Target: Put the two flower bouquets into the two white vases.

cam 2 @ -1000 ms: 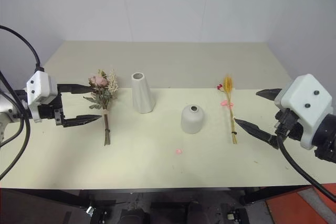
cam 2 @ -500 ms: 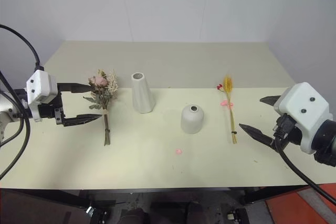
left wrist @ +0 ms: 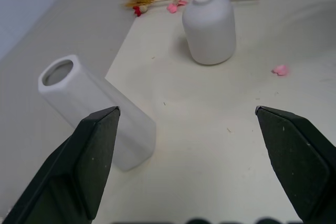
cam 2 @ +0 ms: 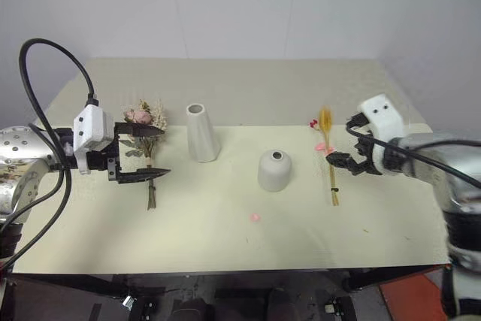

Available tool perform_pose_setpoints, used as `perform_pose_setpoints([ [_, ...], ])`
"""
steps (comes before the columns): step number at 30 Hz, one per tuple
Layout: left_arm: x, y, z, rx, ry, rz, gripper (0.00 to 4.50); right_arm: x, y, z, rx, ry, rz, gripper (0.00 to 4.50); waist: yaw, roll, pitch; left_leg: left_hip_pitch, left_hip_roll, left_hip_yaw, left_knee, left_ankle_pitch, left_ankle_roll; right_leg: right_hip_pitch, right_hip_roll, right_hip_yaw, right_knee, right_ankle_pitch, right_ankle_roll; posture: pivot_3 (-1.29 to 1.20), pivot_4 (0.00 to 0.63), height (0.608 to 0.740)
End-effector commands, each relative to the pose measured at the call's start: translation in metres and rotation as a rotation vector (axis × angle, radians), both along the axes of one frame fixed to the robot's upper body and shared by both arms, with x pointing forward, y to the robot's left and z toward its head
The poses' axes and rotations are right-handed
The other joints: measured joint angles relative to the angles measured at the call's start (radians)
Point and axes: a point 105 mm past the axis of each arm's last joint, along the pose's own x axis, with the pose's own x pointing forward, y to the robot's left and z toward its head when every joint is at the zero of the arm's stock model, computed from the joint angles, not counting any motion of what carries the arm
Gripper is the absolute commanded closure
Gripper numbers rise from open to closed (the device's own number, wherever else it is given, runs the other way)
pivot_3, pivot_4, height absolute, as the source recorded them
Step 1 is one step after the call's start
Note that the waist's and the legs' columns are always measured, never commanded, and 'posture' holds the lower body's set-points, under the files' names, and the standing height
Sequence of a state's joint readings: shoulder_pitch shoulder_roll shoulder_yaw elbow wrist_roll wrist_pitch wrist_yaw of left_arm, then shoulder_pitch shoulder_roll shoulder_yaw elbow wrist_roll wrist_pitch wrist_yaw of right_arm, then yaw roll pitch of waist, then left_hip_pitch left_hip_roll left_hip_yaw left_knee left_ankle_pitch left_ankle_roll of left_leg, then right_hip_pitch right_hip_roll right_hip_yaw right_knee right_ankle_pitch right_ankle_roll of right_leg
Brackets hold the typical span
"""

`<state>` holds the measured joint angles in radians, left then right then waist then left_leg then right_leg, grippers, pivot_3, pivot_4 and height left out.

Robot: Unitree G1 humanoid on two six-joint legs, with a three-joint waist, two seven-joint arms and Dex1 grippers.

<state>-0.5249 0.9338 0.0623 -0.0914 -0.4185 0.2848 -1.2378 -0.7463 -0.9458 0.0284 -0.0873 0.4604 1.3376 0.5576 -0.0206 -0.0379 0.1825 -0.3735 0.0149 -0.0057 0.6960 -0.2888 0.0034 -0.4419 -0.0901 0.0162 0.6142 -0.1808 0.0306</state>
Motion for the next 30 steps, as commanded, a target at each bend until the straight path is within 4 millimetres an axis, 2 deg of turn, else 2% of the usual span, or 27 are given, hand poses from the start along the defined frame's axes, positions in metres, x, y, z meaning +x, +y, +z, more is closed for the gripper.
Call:
perform_pose_setpoints([
  [1, -0.003, -0.005, 0.012, -0.017, -0.060, -0.025, 0.00, 0.020, -0.009, 0.003, -0.031, -0.010, -0.050, 0.01, 0.001, 0.000, 0.000, -0.001, 0.000, 0.000, 0.000, 0.000, 0.000, 0.000, 0.000, 0.000, 0.000, 0.000, 0.001, 0.00, 0.150, 0.740],
  [10, -0.008, -0.009, -0.002, 0.006, -0.027, -0.041, 0.00, 0.050, -0.004, -0.021, -0.049, 0.091, -0.004, 0.01, 0.002, 0.000, 0.000, -0.003, -0.001, 0.001, 0.000, -0.001, 0.002, 0.000, -0.001, -0.001, -0.002, 0.002, 0.003, 0.00, 0.150, 0.740],
  [13, -0.009, -0.008, -0.004, -0.001, -0.024, -0.032, 0.00, 0.054, -0.006, -0.028, -0.062, 0.120, -0.002, 0.56, 0.002, 0.000, 0.000, -0.003, 0.000, 0.001, 0.000, -0.001, 0.002, -0.001, -0.001, -0.001, -0.002, 0.002, 0.003, 0.00, 0.150, 0.740],
  [19, -0.012, -0.006, -0.011, -0.002, -0.012, -0.017, 0.00, 0.061, -0.011, -0.043, -0.067, 0.173, -0.012, 2.62, 0.000, 0.001, 0.000, -0.002, 0.000, 0.001, 0.001, -0.001, 0.002, -0.001, -0.001, -0.001, -0.002, 0.002, 0.003, 0.00, 0.150, 0.740],
  [24, -0.013, -0.004, -0.012, -0.003, -0.014, -0.002, 0.00, 0.068, -0.010, -0.034, -0.057, 0.146, -0.032, 4.32, -0.004, 0.001, 0.000, -0.002, 0.000, 0.001, 0.001, -0.001, 0.002, -0.001, -0.001, 0.000, -0.002, 0.002, 0.002, 0.00, 0.150, 0.740],
  [25, -0.013, -0.003, -0.012, -0.003, -0.014, 0.000, 0.00, 0.068, -0.010, -0.033, -0.058, 0.147, -0.029, 4.47, -0.004, 0.001, 0.000, -0.002, 0.000, 0.001, 0.001, -0.001, 0.002, -0.001, -0.001, 0.000, -0.002, 0.002, 0.002, 0.00, 0.150, 0.740],
  [30, -0.014, -0.002, -0.013, -0.004, -0.016, 0.008, 0.00, 0.069, -0.012, -0.029, -0.073, 0.130, -0.061, 4.47, -0.004, 0.001, 0.000, -0.001, 0.000, 0.001, 0.001, -0.001, 0.002, -0.001, -0.001, -0.001, -0.002, 0.002, 0.002, 0.00, 0.150, 0.740],
])
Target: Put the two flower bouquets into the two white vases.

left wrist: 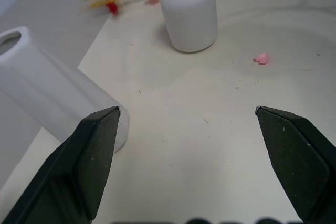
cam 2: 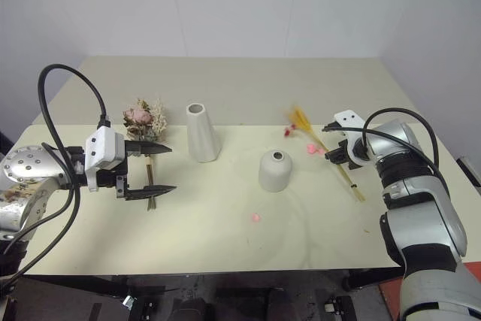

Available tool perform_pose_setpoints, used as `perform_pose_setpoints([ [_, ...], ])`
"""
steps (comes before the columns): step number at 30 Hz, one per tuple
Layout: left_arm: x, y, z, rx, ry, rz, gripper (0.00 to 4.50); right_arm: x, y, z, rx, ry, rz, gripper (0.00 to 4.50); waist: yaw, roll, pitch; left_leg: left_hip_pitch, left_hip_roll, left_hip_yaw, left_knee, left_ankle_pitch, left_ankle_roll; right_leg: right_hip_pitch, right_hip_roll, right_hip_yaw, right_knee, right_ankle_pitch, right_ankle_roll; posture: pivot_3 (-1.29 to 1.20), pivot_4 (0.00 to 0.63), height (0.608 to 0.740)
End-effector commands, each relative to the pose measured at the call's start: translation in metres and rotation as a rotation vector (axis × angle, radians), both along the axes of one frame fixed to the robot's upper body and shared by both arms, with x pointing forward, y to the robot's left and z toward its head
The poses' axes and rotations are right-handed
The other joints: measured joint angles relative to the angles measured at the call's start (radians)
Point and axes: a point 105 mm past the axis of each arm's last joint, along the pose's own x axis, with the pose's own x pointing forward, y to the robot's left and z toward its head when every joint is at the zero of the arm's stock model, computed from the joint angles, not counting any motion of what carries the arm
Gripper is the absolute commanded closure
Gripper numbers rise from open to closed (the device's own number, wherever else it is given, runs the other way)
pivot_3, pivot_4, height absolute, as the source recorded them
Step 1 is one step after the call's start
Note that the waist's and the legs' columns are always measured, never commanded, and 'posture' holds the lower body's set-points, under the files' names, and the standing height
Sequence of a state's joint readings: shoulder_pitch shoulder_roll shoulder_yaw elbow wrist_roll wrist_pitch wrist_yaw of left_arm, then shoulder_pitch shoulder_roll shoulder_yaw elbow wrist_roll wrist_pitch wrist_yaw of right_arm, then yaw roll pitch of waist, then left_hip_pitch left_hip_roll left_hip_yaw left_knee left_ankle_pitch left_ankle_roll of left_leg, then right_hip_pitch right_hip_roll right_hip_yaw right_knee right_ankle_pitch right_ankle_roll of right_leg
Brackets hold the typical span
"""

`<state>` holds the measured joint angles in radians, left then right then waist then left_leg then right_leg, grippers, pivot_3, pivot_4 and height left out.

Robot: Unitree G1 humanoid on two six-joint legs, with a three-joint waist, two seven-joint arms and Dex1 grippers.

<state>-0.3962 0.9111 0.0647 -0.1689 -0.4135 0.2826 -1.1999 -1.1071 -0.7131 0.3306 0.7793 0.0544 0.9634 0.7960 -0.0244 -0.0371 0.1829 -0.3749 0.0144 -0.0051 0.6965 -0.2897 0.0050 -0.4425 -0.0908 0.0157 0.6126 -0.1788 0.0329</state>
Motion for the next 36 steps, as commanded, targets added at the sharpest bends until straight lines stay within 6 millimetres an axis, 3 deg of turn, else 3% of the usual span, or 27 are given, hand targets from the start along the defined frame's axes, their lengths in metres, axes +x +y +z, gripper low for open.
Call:
perform_pose_setpoints([
  [1, -0.002, 0.002, 0.015, 0.000, -0.072, 0.004, 0.00, 0.007, -0.004, 0.024, -0.006, -0.106, -0.041, 4.47, 0.000, 0.000, 0.000, 0.000, 0.000, 0.000, 0.000, 0.000, 0.000, 0.000, 0.000, 0.000, 0.000, 0.000, 0.000, 0.00, 0.150, 0.740],
  [5, -0.002, 0.005, 0.016, 0.004, -0.075, 0.015, 0.00, 0.003, 0.005, 0.060, -0.014, -0.382, 0.041, 4.47, 0.005, 0.000, 0.000, -0.001, 0.000, -0.001, -0.001, 0.000, 0.000, -0.001, 0.000, 0.000, 0.002, 0.000, 0.000, 0.00, 0.150, 0.740],
  [9, -0.001, 0.007, 0.016, 0.007, -0.073, 0.018, 0.00, -0.028, 0.030, 0.116, -0.037, -0.951, 0.175, 4.47, 0.011, 0.000, 0.000, -0.002, 0.000, -0.002, -0.002, 0.000, 0.000, -0.001, 0.000, -0.002, 0.003, 0.000, 0.000, 0.00, 0.150, 0.740],
  [12, 0.002, 0.007, 0.016, 0.009, -0.076, 0.012, 0.00, -0.067, 0.056, 0.133, 0.327, -1.020, 0.318, 4.47, 0.010, 0.001, 0.001, -0.006, -0.001, -0.002, 0.001, 0.000, 0.000, -0.003, -0.001, -0.001, 0.004, 0.001, 0.002, 0.00, 0.150, 0.740],
  [16, 0.008, 0.004, 0.017, 0.009, -0.080, -0.008, 0.00, -0.096, 0.070, 0.157, 0.510, -1.257, 0.301, 4.47, 0.009, 0.001, 0.000, -0.001, 0.000, -0.003, 0.002, 0.000, 0.000, 0.003, 0.001, -0.002, -0.001, 0.003, 0.002, 0.00, 0.150, 0.740],
  [22, 0.012, 0.003, 0.018, 0.011, -0.083, -0.024, 0.00, -0.105, 0.091, 0.159, 0.595, -1.300, 0.323, 4.47, 0.007, 0.001, 0.000, 0.006, 0.000, -0.002, 0.001, 0.000, -0.001, 0.006, 0.001, 0.000, 0.002, 0.003, 0.001, 0.00, 0.150, 0.740],
  [25, 0.011, 0.003, 0.018, 0.012, -0.083, -0.027, 0.00, -0.106, 0.102, 0.151, 0.642, -1.272, 0.333, 4.47, 0.004, 0.001, 0.000, 0.006, 0.000, -0.001, 0.000, 0.000, -0.001, 0.005, 0.001, 0.000, 0.002, 0.003, 0.001, 0.00, 0.150, 0.740],
  [36, 0.008, 0.006, 0.022, 0.024, -0.082, -0.019, 0.00, -0.092, 0.118, 0.130, 0.701, -1.204, 0.334, 4.47, 0.006, 0.001, 0.000, 0.005, 0.000, -0.001, 0.000, 0.000, -0.001, 0.004, 0.001, 0.000, 0.001, 0.003, 0.001, 0.00, 0.150, 0.740],
])
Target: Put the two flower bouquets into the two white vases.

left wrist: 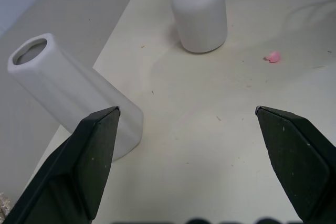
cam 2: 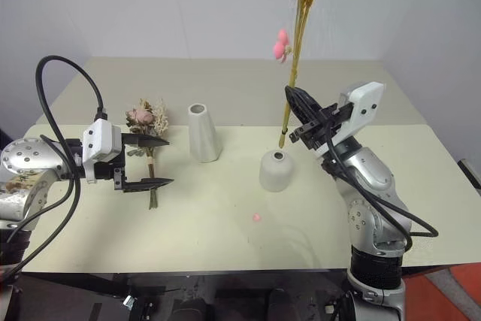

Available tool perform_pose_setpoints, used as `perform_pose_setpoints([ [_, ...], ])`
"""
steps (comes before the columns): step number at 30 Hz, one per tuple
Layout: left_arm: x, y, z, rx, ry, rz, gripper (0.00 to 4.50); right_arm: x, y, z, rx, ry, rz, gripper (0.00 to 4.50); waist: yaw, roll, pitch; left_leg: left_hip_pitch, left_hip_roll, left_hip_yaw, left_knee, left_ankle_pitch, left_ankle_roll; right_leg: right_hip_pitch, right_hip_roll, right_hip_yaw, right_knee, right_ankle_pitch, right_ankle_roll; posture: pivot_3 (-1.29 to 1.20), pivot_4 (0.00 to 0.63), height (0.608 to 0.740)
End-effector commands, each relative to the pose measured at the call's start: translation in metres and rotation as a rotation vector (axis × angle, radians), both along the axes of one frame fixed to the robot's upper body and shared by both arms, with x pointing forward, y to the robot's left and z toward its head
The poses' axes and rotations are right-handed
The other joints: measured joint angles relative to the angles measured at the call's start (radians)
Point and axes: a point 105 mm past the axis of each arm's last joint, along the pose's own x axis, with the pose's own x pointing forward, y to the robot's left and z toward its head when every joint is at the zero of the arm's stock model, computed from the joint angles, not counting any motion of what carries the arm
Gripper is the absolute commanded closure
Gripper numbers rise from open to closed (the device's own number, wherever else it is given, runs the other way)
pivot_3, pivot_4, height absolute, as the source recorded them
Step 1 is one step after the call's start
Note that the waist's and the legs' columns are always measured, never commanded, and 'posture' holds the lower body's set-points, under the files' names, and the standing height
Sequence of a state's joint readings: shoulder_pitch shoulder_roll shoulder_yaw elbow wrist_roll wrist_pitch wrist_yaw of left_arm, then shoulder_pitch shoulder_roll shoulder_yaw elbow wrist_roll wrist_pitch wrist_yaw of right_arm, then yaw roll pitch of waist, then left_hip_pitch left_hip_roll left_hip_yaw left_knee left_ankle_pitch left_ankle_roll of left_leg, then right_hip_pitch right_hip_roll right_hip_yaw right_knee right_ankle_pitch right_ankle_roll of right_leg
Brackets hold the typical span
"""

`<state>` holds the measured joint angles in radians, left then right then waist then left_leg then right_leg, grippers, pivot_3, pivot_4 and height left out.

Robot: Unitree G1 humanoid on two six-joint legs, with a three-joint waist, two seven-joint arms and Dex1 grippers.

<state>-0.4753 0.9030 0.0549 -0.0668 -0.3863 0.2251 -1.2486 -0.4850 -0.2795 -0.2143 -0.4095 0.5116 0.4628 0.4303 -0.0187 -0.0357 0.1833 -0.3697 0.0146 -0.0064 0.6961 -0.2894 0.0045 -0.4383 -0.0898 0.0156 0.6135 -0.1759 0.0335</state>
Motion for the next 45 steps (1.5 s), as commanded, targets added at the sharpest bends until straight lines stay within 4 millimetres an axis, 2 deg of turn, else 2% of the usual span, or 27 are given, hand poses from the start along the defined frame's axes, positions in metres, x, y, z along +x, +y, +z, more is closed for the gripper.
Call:
perform_pose_setpoints([
  [1, -0.004, 0.001, 0.013, 0.018, -0.049, -0.005, 0.00, -0.003, -0.001, 0.008, 0.007, -0.048, -0.010, 4.47, 0.000, 0.000, 0.000, 0.000, 0.000, 0.000, 0.000, 0.000, 0.000, 0.000, 0.000, 0.000, 0.000, 0.000, 0.000, 0.00, 0.150, 0.740],
  [11, -0.007, 0.001, 0.015, 0.012, -0.047, 0.013, 0.00, 0.003, 0.003, -0.009, -0.025, -0.008, -0.013, 4.47, 0.000, 0.000, 0.000, 0.000, 0.000, 0.000, 0.000, 0.000, 0.000, 0.000, 0.000, 0.000, 0.000, 0.000, 0.000, 0.00, 0.150, 0.740],
  [18, -0.008, 0.003, 0.016, 0.005, -0.044, 0.030, 0.00, 0.005, 0.000, -0.012, -0.034, 0.000, -0.031, 4.47, 0.000, 0.000, 0.000, 0.000, 0.000, 0.000, 0.000, 0.000, 0.000, 0.000, 0.000, 0.000, 0.000, 0.000, 0.000, 0.00, 0.150, 0.740],
  [31, -0.006, 0.001, 0.017, 0.003, -0.049, 0.025, 0.00, 0.003, 0.008, -0.021, -0.053, 0.019, -0.018, 4.47, 0.000, 0.000, 0.000, 0.000, 0.000, 0.000, 0.000, 0.000, 0.000, 0.000, 0.000, 0.000, 0.000, 0.000, 0.000, 0.00, 0.150, 0.740],
  [45, -0.005, 0.000, 0.017, 0.001, -0.053, 0.027, 0.00, 0.011, 0.006, -0.040, -0.073, 0.065, -0.054, 4.47, 0.000, 0.000, 0.000, 0.000, 0.000, 0.000, 0.000, 0.000, 0.000, 0.000, 0.000, 0.000, 0.000, 0.000, 0.000, 0.00, 0.150, 0.740],
])
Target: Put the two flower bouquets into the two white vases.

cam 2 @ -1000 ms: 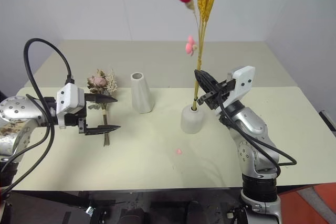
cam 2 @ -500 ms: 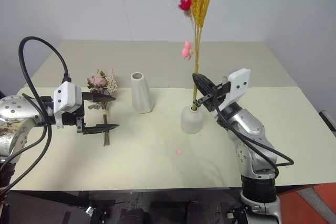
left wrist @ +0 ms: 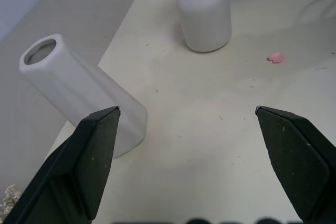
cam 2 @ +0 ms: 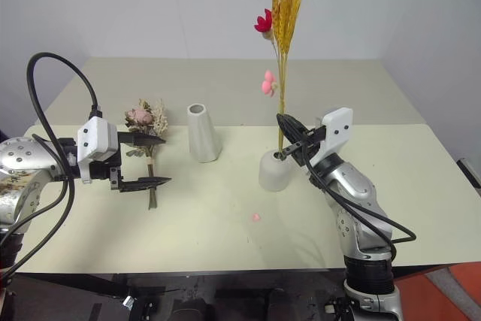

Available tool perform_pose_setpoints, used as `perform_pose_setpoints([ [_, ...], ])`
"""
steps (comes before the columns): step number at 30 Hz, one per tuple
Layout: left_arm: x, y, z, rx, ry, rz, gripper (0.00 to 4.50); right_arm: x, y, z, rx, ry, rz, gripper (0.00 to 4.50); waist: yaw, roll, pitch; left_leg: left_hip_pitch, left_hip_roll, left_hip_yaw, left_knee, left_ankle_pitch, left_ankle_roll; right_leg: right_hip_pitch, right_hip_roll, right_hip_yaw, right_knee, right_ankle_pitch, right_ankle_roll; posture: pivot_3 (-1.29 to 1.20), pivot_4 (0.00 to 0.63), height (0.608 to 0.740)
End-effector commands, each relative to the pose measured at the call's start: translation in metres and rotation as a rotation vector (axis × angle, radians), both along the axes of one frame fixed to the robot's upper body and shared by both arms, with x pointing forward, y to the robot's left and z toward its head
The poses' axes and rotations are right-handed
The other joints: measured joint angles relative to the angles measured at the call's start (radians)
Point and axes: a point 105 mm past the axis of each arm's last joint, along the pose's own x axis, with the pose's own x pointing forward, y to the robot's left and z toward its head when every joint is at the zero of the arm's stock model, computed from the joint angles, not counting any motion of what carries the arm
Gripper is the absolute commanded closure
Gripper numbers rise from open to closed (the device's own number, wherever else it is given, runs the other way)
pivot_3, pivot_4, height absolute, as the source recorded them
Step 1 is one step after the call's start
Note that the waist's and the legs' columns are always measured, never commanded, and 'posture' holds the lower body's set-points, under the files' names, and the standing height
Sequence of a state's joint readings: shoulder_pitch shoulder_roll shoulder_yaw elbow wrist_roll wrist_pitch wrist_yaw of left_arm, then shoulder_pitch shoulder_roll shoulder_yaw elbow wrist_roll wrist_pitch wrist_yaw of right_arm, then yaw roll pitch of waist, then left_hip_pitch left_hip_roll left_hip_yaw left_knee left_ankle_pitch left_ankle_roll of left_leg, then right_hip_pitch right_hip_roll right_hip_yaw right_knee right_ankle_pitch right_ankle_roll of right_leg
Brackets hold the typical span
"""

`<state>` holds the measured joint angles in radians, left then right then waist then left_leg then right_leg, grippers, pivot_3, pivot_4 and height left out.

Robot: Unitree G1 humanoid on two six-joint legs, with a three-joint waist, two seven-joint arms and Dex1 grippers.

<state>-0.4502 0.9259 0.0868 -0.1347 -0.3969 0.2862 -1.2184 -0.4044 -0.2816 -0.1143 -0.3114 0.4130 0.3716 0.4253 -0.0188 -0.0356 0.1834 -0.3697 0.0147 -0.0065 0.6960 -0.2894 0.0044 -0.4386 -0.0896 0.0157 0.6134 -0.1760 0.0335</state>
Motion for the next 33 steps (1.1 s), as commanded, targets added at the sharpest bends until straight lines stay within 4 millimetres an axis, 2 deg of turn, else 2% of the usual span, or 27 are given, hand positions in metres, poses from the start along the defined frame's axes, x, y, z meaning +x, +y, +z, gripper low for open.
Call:
perform_pose_setpoints([
  [1, 0.0001, -0.0009, 0.0106, -0.003, -0.048, -0.007, 0.00, -0.0024, 0.0003, 0.0039, 0.007, -0.035, -0.011, 4.47, 0.000, 0.000, 0.000, 0.000, 0.000, 0.000, 0.000, 0.000, 0.000, 0.000, 0.000, 0.000, 0.000, 0.000, 0.000, 0.00, 0.150, 0.740],
  [10, 0.0004, -0.0006, 0.0103, -0.002, -0.050, -0.006, 0.00, -0.0006, 0.0015, -0.0025, 0.005, -0.012, -0.017, 4.47, 0.000, 0.000, 0.000, 0.000, 0.000, 0.000, 0.000, 0.000, 0.000, 0.000, 0.000, 0.000, 0.000, 0.000, 0.000, 0.00, 0.150, 0.740],
  [33, 0.0043, -0.0002, 0.0097, -0.005, -0.062, -0.001, 0.00, -0.0100, 0.0062, 0.0047, -0.036, -0.057, -0.015, 4.47, 0.001, 0.000, 0.000, 0.000, 0.000, 0.000, 0.000, 0.000, 0.000, 0.000, 0.000, 0.000, 0.000, 0.000, 0.000, 0.00, 0.150, 0.740],
])
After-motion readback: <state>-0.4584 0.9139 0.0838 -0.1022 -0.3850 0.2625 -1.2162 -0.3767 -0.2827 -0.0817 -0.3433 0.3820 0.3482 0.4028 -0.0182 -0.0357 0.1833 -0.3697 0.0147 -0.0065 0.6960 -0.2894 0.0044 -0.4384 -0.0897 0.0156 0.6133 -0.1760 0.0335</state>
